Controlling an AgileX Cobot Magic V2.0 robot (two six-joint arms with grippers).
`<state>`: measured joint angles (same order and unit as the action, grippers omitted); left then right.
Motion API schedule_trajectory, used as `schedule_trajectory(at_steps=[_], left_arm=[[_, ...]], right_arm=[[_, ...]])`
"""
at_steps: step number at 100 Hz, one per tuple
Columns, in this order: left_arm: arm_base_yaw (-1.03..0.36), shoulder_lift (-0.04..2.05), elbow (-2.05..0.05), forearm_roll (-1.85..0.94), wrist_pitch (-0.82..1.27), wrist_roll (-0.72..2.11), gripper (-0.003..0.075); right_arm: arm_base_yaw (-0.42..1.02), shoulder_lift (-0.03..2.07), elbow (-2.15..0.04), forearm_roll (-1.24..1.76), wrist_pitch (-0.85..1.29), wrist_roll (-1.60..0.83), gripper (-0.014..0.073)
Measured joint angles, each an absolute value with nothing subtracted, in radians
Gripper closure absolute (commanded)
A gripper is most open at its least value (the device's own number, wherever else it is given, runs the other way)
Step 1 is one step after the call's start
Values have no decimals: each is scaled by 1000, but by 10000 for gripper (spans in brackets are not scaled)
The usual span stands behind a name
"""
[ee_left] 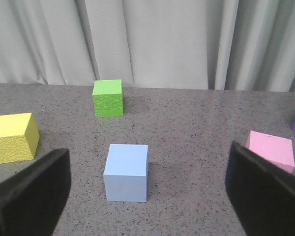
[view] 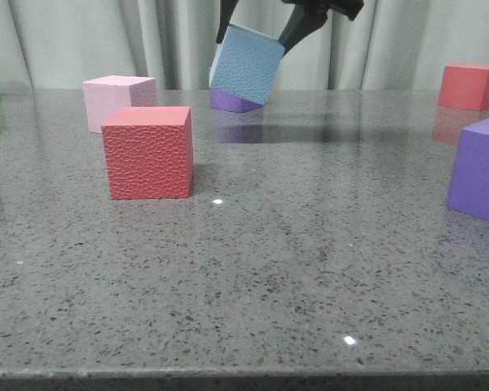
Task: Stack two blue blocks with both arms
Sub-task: 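Lift the light blue cube and set it down near the purple cube, then open the right gripper and raise it away from the cube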
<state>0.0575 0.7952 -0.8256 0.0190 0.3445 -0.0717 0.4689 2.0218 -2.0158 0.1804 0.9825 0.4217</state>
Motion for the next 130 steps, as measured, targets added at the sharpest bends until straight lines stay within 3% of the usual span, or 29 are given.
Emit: schedule_trajectory(at_steps=[27, 53, 130], left_arm=[[58, 795, -826, 19, 345, -72, 101], [58, 795, -826, 19, 345, -72, 101], [65, 871, -878, 27, 388, -72, 101]], right_arm=[[469, 2063, -2016, 180, 959, 428, 151], [469, 2063, -2016, 180, 934, 428, -5], [469, 1966, -2016, 172, 1030, 352, -6]])
